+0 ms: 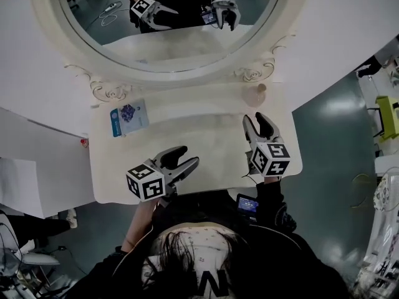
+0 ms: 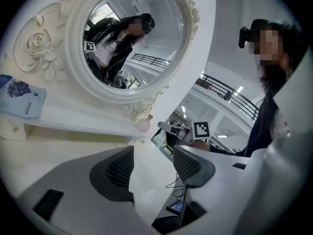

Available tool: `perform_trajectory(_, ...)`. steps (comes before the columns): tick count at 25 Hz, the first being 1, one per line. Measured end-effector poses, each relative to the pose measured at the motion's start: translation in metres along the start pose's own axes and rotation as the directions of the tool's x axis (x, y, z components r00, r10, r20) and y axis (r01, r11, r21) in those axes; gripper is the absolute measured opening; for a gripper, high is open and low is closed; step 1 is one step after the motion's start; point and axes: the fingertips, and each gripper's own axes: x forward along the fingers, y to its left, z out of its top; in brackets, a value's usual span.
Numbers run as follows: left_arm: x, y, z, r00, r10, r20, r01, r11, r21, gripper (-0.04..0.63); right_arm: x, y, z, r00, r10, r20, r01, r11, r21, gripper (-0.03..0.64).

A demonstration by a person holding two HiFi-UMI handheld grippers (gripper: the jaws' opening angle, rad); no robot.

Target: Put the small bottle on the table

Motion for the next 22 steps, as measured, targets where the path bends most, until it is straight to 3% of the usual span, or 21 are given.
perform_trajectory(11, -0.039, -0.007, -0.023, 0.989, -0.114, -0.099, 0.120, 0.991, 0.062, 0.250, -0.049, 0.113, -0.015, 0.999, 0.018, 0.044, -0.020, 0.999, 0.039, 0.158)
perform_trajectory(22, -0.080, -0.019, -0.051, 0.964, -0.204, -0.171, 0.222, 0.970, 0.097, 0.250, -0.090, 0.192, -0.045, 0.999, -0.005, 0.037, 0.003, 0.998, 0.067, 0.126)
